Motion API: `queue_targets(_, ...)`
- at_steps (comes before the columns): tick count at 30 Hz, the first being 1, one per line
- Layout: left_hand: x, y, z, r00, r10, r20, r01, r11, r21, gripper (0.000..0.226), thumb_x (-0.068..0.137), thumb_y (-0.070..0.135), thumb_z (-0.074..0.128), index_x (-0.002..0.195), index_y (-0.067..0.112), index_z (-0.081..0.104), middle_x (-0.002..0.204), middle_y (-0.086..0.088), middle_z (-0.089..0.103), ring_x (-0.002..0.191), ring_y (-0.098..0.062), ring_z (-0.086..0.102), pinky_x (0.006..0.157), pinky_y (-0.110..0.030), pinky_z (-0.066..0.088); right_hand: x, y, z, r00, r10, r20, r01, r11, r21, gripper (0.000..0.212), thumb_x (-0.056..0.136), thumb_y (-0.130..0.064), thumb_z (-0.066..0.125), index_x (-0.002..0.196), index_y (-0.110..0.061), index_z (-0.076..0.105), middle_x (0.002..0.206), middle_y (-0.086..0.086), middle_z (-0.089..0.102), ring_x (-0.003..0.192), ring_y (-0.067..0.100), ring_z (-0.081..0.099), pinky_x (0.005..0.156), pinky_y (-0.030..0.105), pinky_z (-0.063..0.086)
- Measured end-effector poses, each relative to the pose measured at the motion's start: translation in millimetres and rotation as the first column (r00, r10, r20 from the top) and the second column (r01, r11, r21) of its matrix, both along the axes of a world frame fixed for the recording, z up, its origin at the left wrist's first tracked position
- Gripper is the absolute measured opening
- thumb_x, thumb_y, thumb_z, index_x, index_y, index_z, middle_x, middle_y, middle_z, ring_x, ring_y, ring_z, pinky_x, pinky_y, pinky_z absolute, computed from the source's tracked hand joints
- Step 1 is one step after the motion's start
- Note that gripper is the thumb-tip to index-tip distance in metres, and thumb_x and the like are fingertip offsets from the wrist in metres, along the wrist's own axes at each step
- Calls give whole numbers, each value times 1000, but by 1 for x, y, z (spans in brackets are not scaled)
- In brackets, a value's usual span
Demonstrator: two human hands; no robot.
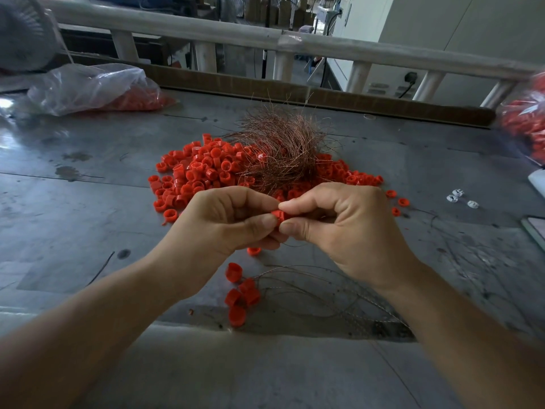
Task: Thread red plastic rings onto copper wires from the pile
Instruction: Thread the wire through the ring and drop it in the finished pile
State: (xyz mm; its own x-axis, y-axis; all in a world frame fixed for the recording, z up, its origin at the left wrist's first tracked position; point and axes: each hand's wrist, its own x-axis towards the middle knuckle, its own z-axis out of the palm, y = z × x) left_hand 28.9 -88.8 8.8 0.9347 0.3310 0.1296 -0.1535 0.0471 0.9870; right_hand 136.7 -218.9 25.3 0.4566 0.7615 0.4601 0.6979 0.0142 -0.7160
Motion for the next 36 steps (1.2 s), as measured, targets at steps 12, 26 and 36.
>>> queue_targets(12,-3,0,0,1000,11,-6,-10,1000,10,22,57,24,67,76,16,74,71,-11,71,65,-20,69,59,-22,55,0,1,-4,993,16,114,-22,998,55,22,65,-15,75,84,-4,72,74,-8,62,67,2,62,64,11,48)
queue_targets(26,-4,5,3,981,-192,0,190,972,-138,30,56,23,86,82,17,73,73,-11,70,67,-21,69,58,-24,55,1,-3,4,980,177,-91,-176,984,25,28,63,-31,70,91,-27,66,74,-9,64,71,6,63,66,17,52)
queue_targets(36,-6,1,3,981,-181,65,186,979,-87,52,58,39,83,104,21,66,79,-17,70,70,-29,69,59,-28,55,-1,-2,8,972,205,113,-181,964,-193,20,79,-28,60,86,-10,65,82,-12,50,74,-4,47,66,8,36)
